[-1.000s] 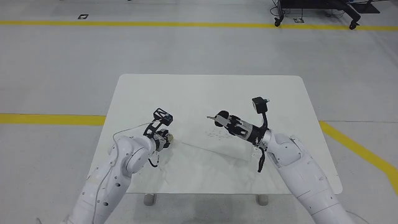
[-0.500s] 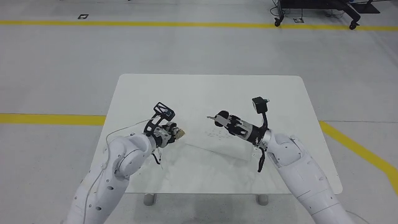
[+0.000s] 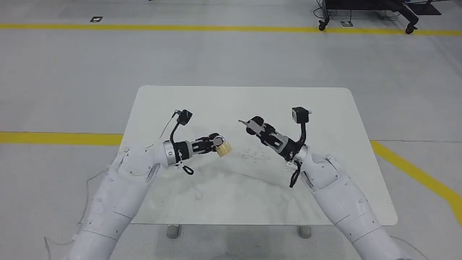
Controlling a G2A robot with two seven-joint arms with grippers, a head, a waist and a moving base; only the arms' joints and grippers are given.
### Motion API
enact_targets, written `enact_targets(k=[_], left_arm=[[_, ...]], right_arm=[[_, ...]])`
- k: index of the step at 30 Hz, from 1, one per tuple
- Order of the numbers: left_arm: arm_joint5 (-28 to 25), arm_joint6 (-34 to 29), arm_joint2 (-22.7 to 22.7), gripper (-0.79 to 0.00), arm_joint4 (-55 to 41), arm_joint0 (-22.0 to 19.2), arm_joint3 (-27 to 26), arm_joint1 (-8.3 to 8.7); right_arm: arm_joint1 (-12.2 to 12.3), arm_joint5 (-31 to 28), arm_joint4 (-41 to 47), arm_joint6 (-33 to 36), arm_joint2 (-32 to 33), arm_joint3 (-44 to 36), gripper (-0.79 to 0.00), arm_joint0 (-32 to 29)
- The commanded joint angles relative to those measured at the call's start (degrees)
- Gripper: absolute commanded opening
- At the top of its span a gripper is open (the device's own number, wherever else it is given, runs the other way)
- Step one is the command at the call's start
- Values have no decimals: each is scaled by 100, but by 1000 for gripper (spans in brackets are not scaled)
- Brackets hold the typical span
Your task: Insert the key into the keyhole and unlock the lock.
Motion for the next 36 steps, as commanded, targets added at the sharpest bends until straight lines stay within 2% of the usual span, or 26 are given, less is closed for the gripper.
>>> enact_targets(k=[1,10,12,15,19,22,24,32,34,36], left_arm=[[-3,-33,10,-785,-302,-12,54,-3],[-3,-33,10,-785,-302,-12,54,-3],[364,168,64,-785,-277,43,65,-14],[1281,434,107,-785,-684,-39,348,-64],[2409,582,285,-785,-1089,-273,686,-157],[2856,460,383,-785,-1545,-389,875,-228],[2957,437,367,-785,-1823,-435,972,-258],[2951,464,364,-785,-1842,-424,964,-260],[2953,618,250,-785,-2352,-322,941,-293],[2897,856,230,-785,-2342,-301,947,-299]], right_arm=[[-6,2,15,-14,-14,22,-785,19],[-6,2,15,-14,-14,22,-785,19],[-13,145,62,-27,-39,-50,-785,-29],[-12,342,359,44,-30,-143,-785,-98],[14,1334,478,162,75,-352,-785,-162],[8,1814,608,59,106,-688,-785,-283],[4,2082,650,54,101,-886,-785,-332],[4,2082,650,54,101,-886,-785,-332],[4,2082,650,54,101,-886,-785,-332],[-14,2550,762,73,43,-887,-785,-362]])
